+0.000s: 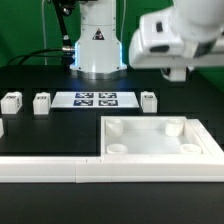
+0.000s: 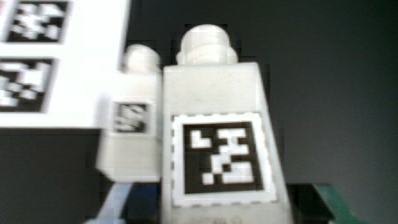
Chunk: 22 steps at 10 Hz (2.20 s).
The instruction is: Assemble square table
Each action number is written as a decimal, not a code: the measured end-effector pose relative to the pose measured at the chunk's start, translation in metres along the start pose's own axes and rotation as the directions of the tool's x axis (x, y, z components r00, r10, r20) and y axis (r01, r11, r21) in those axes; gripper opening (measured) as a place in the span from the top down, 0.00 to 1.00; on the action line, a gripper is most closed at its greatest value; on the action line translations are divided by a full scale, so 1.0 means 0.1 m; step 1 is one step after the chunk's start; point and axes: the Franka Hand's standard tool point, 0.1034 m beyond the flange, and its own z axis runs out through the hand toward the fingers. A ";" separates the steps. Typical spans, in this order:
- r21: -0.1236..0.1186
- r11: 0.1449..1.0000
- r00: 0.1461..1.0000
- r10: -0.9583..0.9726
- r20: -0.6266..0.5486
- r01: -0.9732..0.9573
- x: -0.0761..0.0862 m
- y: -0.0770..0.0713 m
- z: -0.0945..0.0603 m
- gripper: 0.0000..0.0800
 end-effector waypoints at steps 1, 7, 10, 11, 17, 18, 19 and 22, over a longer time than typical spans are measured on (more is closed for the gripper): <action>0.003 1.000 1.000 0.006 -0.014 -0.006 -0.04 0.04 -0.07 0.64; 0.053 0.997 0.794 -0.015 -0.607 0.059 0.53 -0.08 -0.98 0.64; 0.055 0.996 0.626 -0.004 -0.780 0.075 0.58 -0.11 -0.98 0.64; 0.054 0.995 0.580 -0.003 -0.815 0.082 0.60 -0.12 -0.99 0.64; 0.001 0.993 0.218 -0.024 -0.976 0.116 0.78 -0.16 -1.37 0.64; 0.003 0.994 0.216 -0.021 -0.976 0.112 0.79 -0.13 -1.39 0.64; 0.002 0.994 0.215 -0.023 -0.976 0.112 0.79 -0.13 -1.39 0.64; -0.125 0.988 0.198 -0.142 -0.970 0.093 1.11 0.26 -1.57 0.64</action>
Offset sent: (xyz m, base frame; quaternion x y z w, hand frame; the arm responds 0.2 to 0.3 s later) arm 0.0000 0.0000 0.0000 0.0000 0.1938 0.0000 0.9810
